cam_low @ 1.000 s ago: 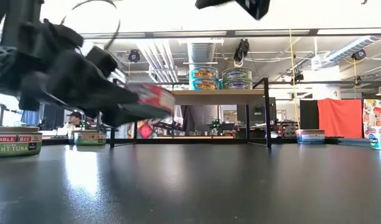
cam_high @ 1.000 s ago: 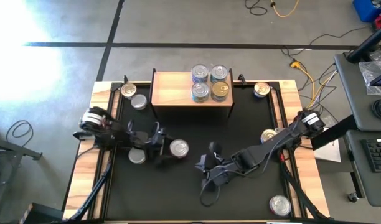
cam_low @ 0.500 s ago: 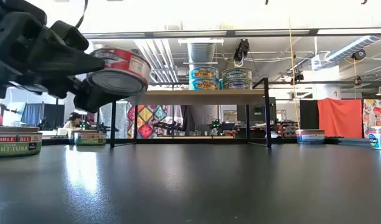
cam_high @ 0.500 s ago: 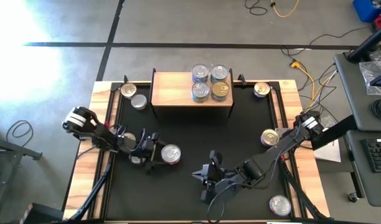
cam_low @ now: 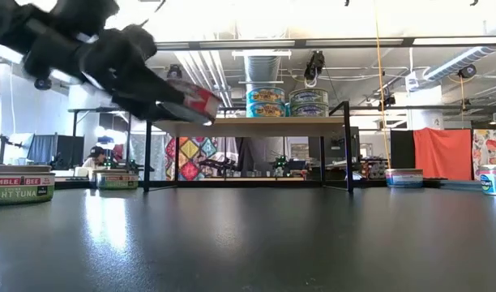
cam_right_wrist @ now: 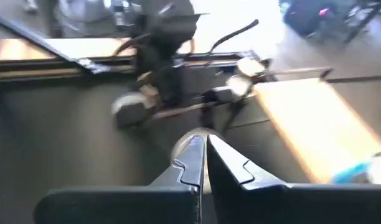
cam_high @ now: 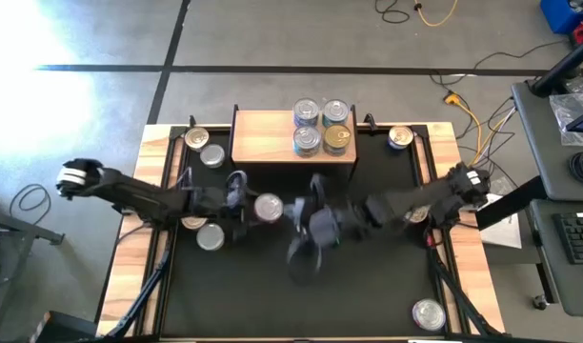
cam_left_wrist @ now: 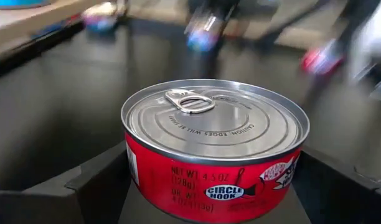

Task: Stack canned seafood by type on shelf
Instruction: Put the top red tuna can on the shelf

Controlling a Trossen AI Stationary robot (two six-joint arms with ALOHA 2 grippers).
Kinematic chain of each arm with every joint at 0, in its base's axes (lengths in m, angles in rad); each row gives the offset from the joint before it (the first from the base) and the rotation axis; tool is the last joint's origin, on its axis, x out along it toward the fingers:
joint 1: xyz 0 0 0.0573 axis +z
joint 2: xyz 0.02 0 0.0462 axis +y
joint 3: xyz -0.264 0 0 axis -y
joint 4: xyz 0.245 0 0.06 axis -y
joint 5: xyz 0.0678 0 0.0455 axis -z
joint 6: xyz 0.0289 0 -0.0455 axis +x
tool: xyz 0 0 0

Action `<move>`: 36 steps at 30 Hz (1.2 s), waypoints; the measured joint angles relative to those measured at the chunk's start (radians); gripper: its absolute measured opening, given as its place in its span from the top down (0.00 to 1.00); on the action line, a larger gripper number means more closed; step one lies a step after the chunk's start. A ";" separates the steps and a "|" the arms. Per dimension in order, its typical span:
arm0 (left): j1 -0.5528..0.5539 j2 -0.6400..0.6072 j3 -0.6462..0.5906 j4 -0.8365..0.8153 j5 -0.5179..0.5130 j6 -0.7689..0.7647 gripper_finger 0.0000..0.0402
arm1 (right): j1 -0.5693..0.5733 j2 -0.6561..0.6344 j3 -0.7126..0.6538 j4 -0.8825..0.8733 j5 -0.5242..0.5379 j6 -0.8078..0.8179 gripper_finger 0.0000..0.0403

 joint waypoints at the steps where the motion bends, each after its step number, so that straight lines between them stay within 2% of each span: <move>1: 0.010 -0.018 0.055 -0.124 -0.014 0.051 0.10 | -0.027 0.000 0.021 -0.017 -0.004 -0.020 0.97; 4: 0.064 -0.064 0.211 -0.397 -0.030 0.165 0.10 | -0.114 0.000 0.077 -0.126 -0.018 -0.068 0.97; 8: 0.149 -0.080 0.365 -0.583 0.010 0.269 0.10 | -0.235 -0.001 0.101 -0.186 -0.087 -0.184 0.97; 11: 0.237 -0.073 0.452 -0.634 0.058 0.350 0.10 | -0.338 -0.001 0.081 -0.153 -0.253 -0.314 0.97; 13: 0.323 -0.049 0.495 -0.671 0.088 0.387 0.09 | -0.414 -0.001 0.060 -0.125 -0.390 -0.373 0.97; 14: 0.371 -0.032 0.510 -0.693 0.113 0.399 0.09 | -0.451 -0.001 0.042 -0.097 -0.425 -0.392 0.97; 18: 0.548 0.045 0.562 -0.723 0.243 0.420 0.09 | -0.555 0.000 -0.042 0.055 -0.440 -0.523 0.97; 21: 0.639 0.106 0.597 -0.716 0.337 0.426 0.09 | -0.596 0.000 -0.075 0.129 -0.502 -0.605 0.98; 24: 0.671 0.154 0.621 -0.741 0.358 0.442 0.09 | -0.639 0.003 -0.108 0.215 -0.580 -0.621 0.98; 28: 0.681 0.192 0.642 -0.763 0.370 0.464 0.09 | -0.688 0.019 -0.166 0.356 -0.587 -0.613 0.98; 33: 0.691 0.225 0.672 -0.784 0.368 0.478 0.04 | -0.716 0.066 -0.196 0.413 -0.736 -0.583 0.98; 36: 0.701 0.251 0.720 -0.849 0.366 0.484 0.02 | -0.721 0.102 -0.194 0.416 -0.746 -0.596 0.98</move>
